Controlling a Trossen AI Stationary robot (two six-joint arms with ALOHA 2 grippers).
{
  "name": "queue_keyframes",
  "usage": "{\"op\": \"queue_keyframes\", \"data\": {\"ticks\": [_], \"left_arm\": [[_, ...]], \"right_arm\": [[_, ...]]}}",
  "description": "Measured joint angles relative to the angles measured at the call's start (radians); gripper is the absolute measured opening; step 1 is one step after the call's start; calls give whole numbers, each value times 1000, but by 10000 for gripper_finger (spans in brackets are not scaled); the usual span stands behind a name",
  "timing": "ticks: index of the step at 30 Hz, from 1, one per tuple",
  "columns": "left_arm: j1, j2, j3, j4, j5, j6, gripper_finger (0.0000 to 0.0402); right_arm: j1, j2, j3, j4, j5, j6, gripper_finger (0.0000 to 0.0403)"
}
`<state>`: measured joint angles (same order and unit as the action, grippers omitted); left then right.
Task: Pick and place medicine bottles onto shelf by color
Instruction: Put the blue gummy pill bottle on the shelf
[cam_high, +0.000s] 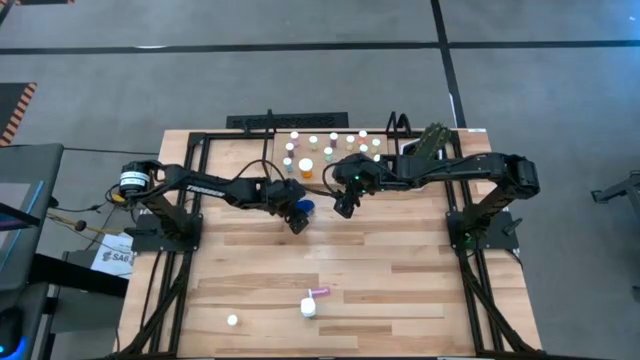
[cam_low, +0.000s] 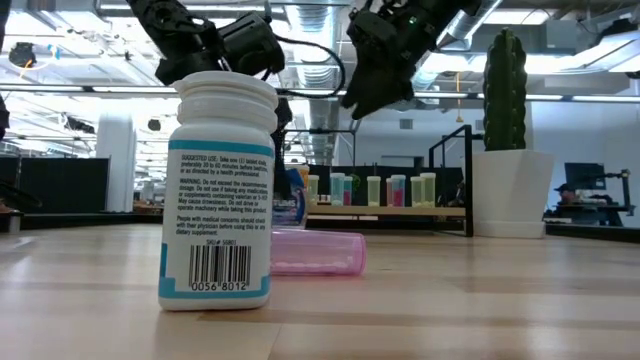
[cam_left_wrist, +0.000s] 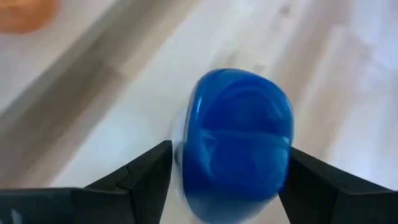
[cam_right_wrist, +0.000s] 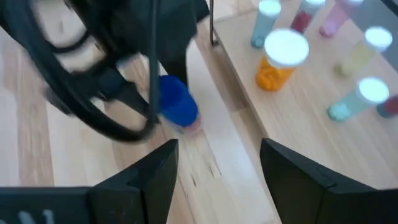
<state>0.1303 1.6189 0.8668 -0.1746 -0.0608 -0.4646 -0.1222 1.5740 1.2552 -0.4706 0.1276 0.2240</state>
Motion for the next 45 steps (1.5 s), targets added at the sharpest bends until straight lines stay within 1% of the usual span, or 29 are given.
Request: {"op": "queue_keyframes", "data": {"ticks": [3,6,9,11,14,15,18,23,24,28,31,36,38,40,45], "left_arm": [[1,-22,29,-29,78,23,244],[-4,-56,50,-67,83,53,245],[-4,-105,54,-109,82,66,245],[-3,-149,57,-163,80,68,245],[-10,-232,57,-296,53,57,245],[-15,-261,57,-362,38,44,245],[-37,-355,57,-484,-11,-24,245],[-107,-504,55,-597,-125,-149,245],[-123,-528,55,-604,-155,-169,245],[-190,-614,55,-618,-269,-232,245],[-235,-663,51,-625,-318,-260,245],[-283,-710,37,-634,-369,-285,245],[-294,-719,31,-638,-380,-291,245],[-305,-720,26,-647,-384,-295,245],[-318,-718,25,-652,-396,-292,245]], "right_arm": [[-9,-8,1,-41,0,0,249],[-25,-13,20,-118,0,0,249],[-27,-17,39,-139,1,-7,249],[-24,-16,39,-143,0,-45,249],[-8,-16,38,-118,0,-140,249],[-1,-15,29,-85,0,-170,249],[19,22,12,17,0,-250,249],[43,110,14,188,1,-388,249],[45,133,15,228,0,-408,249],[54,202,25,272,0,-444,249],[56,237,48,277,0,-477,249],[74,303,80,265,-31,-546,249],[85,325,96,289,-32,-581,249],[92,331,98,271,-33,-608,249],[107,331,100,289,-35,-650,249]]}}
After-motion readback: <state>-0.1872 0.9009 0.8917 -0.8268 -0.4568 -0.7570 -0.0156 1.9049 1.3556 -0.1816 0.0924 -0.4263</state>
